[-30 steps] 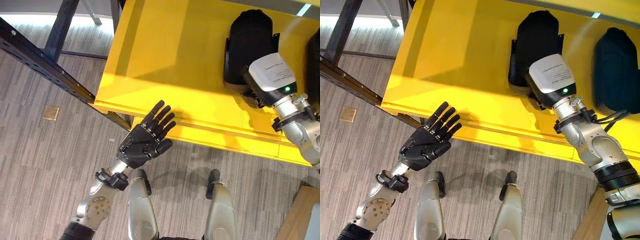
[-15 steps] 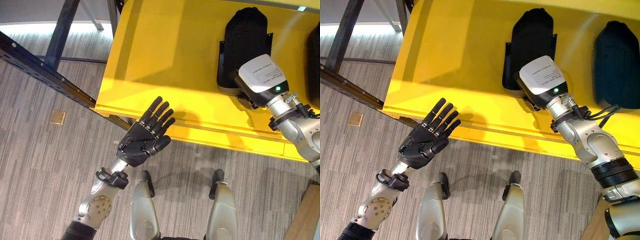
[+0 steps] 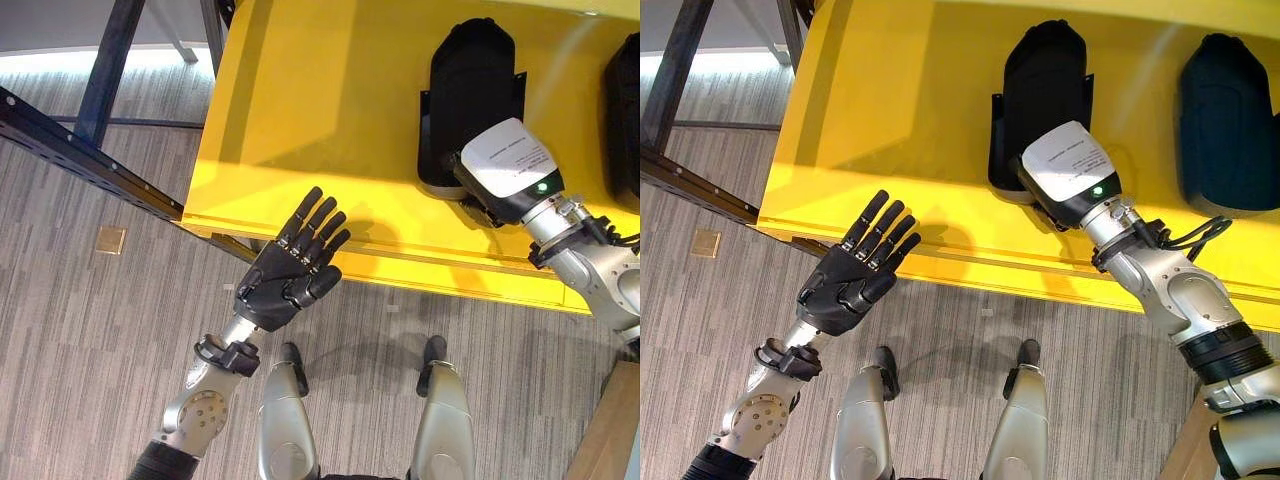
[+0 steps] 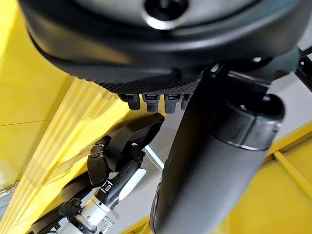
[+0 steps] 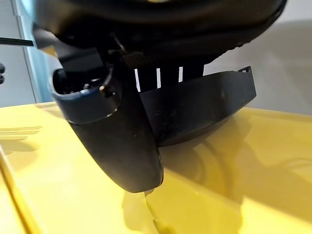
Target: Move parts from the plastic box to the shelf.
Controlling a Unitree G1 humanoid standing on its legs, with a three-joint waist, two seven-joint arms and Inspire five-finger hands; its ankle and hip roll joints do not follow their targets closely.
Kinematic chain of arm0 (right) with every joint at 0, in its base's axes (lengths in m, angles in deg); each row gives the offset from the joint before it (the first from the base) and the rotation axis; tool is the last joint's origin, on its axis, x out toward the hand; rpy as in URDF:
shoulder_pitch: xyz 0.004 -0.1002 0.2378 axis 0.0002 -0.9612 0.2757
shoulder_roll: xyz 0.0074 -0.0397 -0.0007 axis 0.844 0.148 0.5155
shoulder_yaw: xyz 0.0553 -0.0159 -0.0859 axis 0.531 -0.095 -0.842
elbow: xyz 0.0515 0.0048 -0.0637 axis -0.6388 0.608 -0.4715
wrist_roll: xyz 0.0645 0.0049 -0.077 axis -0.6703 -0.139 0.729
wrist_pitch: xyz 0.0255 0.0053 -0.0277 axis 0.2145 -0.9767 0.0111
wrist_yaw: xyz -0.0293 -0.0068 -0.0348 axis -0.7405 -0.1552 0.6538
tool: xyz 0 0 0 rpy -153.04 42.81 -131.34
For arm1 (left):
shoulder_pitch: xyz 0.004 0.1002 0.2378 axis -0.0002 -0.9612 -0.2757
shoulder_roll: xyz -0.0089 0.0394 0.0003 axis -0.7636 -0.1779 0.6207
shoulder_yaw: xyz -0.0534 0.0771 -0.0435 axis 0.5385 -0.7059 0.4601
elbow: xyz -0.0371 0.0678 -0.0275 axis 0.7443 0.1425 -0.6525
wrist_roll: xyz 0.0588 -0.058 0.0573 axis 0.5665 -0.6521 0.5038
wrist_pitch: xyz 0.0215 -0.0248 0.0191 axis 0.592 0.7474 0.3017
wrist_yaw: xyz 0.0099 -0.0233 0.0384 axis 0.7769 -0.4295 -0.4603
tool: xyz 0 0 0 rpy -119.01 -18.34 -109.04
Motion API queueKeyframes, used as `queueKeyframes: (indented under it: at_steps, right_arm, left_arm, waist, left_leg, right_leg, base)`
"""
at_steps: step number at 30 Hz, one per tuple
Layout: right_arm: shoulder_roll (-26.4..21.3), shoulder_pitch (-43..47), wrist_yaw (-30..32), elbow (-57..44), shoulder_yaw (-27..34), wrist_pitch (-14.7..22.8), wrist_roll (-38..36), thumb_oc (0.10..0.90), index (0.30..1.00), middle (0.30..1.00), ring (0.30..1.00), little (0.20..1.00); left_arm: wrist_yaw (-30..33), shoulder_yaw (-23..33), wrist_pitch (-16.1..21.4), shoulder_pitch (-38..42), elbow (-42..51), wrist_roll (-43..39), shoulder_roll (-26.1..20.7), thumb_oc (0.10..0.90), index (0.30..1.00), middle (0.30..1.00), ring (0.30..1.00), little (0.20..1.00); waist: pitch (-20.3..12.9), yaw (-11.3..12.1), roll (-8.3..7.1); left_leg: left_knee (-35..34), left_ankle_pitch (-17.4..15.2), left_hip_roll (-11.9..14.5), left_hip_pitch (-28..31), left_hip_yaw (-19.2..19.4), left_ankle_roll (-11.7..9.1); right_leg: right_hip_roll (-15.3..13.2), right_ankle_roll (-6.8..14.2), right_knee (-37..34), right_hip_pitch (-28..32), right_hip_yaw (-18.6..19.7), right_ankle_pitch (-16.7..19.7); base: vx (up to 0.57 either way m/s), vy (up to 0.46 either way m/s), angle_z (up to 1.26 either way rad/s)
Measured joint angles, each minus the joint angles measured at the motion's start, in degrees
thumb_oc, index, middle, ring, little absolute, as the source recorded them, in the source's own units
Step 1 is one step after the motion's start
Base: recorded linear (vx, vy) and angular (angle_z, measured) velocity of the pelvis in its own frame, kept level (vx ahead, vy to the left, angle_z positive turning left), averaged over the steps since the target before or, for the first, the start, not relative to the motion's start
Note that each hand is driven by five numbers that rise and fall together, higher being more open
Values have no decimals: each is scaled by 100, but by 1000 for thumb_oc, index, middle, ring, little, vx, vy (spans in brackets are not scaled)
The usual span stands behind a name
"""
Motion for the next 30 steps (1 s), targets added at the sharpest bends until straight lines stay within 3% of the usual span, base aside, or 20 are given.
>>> queueKeyframes:
  at_steps: [9, 11, 12, 22, 25, 30]
  right_arm:
    - [89, 3, -13, 3, -18, -187, 191, 400, 300, 300, 300, 300]
    - [99, 4, 49, 6, -75, -274, 200, 802, 863, 863, 863, 863]
    - [100, 4, 57, 7, -82, -288, 195, 900, 1000, 1000, 1000, 1000]
    - [185, 299, -5, 323, -339, -445, 146, 900, 1000, 1000, 1000, 1000]
    - [187, 302, -17, 397, -346, -513, 145, 900, 1000, 1000, 1000, 1000]
    - [187, 284, 92, 492, -346, -490, 155, 900, 1000, 1000, 1000, 1000]
  left_arm:
    - [-30, -7, -2, -3, 0, 4, -1, 900, 1000, 1000, 1000, 1000]
    - [-103, -7, -2, -3, 0, 6, -3, 900, 1000, 1000, 1000, 1000]
    - [-127, -8, -2, -3, 0, 6, -3, 900, 1000, 1000, 1000, 1000]
    - [-264, -255, -619, 69, -6, -27, -5, 900, 1000, 1000, 1000, 1000]
    - [-317, -254, -997, 60, -7, -598, 41, 900, 1000, 1000, 1000, 1000]
    - [-600, -214, -1146, 36, -9, -618, 183, 900, 1000, 1000, 1000, 1000]
  waist:
    - [0, 14, 0]
    - [0, 15, 0]
    - [0, 15, 0]
    - [-1, 42, -1]
    - [-2, 73, -3]
    - [-5, 126, -12]
  left_leg:
    - [-10, 18, 1, 1, -1, 4]
    - [-7, 21, 1, 0, -2, 8]
    - [-7, 22, 1, 1, -2, 10]
    - [-33, 56, 3, 78, -1, 27]
    - [-82, 78, 4, 85, 4, 46]
    - [-101, 84, 7, 114, -4, 51]
  right_leg:
    - [3, -14, -15, 2, 0, 24]
    - [3, -14, -15, 3, 0, 29]
    - [3, -14, -15, 4, 0, 31]
    - [25, -11, -195, 143, -8, 136]
    - [48, -34, -410, 216, -29, 222]
    - [58, -31, -486, 305, -62, 269]
  base:
    - [0, 0, 0]
    - [0, 0, 0]
    - [0, 0, 0]
    - [0, 0, 0]
    - [18, -24, -2]
    - [33, -34, 0]
